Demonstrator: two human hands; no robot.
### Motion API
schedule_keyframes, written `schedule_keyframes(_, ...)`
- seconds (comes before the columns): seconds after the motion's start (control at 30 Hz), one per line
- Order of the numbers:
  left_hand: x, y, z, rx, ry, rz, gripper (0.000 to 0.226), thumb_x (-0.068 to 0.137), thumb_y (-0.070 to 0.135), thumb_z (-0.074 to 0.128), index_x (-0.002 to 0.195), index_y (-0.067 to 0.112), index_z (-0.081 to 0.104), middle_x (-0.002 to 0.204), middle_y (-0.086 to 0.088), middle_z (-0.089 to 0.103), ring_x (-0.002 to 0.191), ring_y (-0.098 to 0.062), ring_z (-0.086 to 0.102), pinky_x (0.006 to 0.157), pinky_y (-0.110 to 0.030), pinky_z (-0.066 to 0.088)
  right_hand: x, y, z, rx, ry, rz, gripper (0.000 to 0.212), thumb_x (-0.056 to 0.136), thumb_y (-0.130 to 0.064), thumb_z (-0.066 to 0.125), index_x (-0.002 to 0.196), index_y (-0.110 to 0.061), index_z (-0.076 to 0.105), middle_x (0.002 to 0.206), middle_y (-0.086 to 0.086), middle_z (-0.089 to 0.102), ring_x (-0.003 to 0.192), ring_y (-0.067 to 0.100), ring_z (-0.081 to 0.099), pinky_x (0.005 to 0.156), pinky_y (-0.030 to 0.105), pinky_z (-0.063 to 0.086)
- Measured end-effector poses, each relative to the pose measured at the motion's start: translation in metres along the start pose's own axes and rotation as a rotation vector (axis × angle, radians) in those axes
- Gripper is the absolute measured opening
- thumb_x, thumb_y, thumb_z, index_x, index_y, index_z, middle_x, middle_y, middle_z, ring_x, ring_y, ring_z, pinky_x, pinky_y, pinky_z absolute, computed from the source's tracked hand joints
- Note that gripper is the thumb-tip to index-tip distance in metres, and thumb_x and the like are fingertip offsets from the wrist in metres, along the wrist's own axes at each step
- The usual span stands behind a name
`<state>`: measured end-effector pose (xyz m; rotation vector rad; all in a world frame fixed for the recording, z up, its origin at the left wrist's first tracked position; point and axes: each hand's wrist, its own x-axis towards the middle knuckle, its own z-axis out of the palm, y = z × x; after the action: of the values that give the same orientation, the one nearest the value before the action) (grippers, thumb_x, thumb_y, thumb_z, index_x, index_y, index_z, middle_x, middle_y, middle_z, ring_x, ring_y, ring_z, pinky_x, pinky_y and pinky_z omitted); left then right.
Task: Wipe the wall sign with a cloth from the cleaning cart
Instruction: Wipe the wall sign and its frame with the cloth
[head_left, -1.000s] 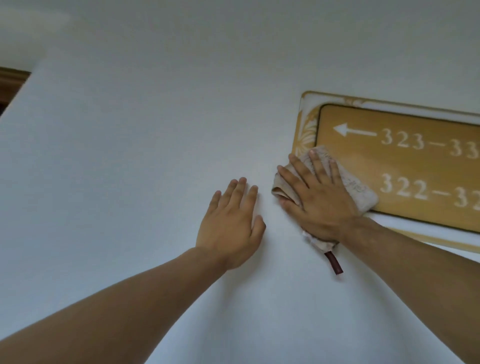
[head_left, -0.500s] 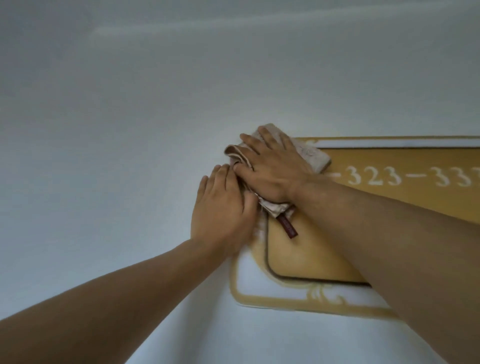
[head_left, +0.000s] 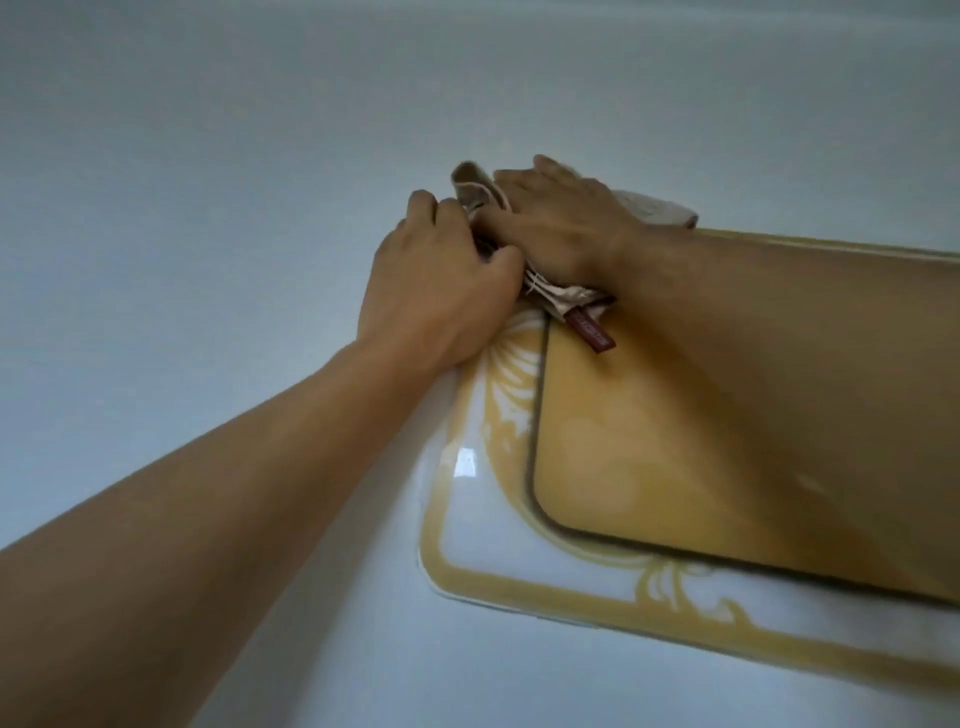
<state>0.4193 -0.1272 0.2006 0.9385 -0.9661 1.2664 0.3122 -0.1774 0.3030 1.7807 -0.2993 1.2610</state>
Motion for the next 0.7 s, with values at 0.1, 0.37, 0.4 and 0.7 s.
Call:
schedule_keyframes(0.1,-0.002,-0.002,0.001,-0.021,0.010,0.001,0.044,0.083,0.042,0.046,0.117,0.015,0.051,0.108,0.002,0.044,0.103,-0.026,0.054,0.081,-0.036,0.038,0.000,-0.002,0.001,0.010,-0.019,0.007,0.078,0.089,-0.073,0.014,0.152,-0.031,0.032,0.163,-0.005,0.026,0.153,0.024,0.008,0.119,0.057,0.013)
schedule_keyframes(0.37,-0.025,-0.001,-0.012,0.035,-0.077,0.058,0.065,0.089,0.038,0.037,0.149,0.012,0.035,0.137,-0.010,0.052,0.123,-0.028,0.049,0.105,-0.041,0.038,-0.015,-0.012,0.003,0.017,-0.024,0.075,0.079,0.085,-0.077,0.008,0.156,-0.041,0.017,0.167,-0.005,0.015,0.154,0.025,0.001,0.120,0.059,0.003)
schedule_keyframes(0.4,-0.030,-0.002,-0.014,0.062,-0.092,0.067,0.069,0.090,0.039,0.037,0.153,0.012,0.028,0.144,-0.011,0.049,0.130,-0.027,0.045,0.111,-0.042,0.034,-0.019,-0.015,0.005,0.018,-0.023,0.094,0.082,0.083,-0.078,0.006,0.156,-0.041,0.015,0.167,-0.005,0.013,0.154,0.026,0.000,0.120,0.059,0.001)
schedule_keyframes(0.7,-0.077,-0.010,-0.030,0.195,-0.209,0.106,0.071,0.096,0.046,0.026,0.158,0.015,0.012,0.164,-0.007,0.025,0.153,-0.022,0.014,0.124,-0.045,0.009,-0.070,-0.040,0.005,0.016,-0.032,0.134,0.072,0.090,-0.069,0.012,0.157,-0.042,0.009,0.169,-0.005,0.001,0.154,0.026,-0.010,0.119,0.058,-0.009)
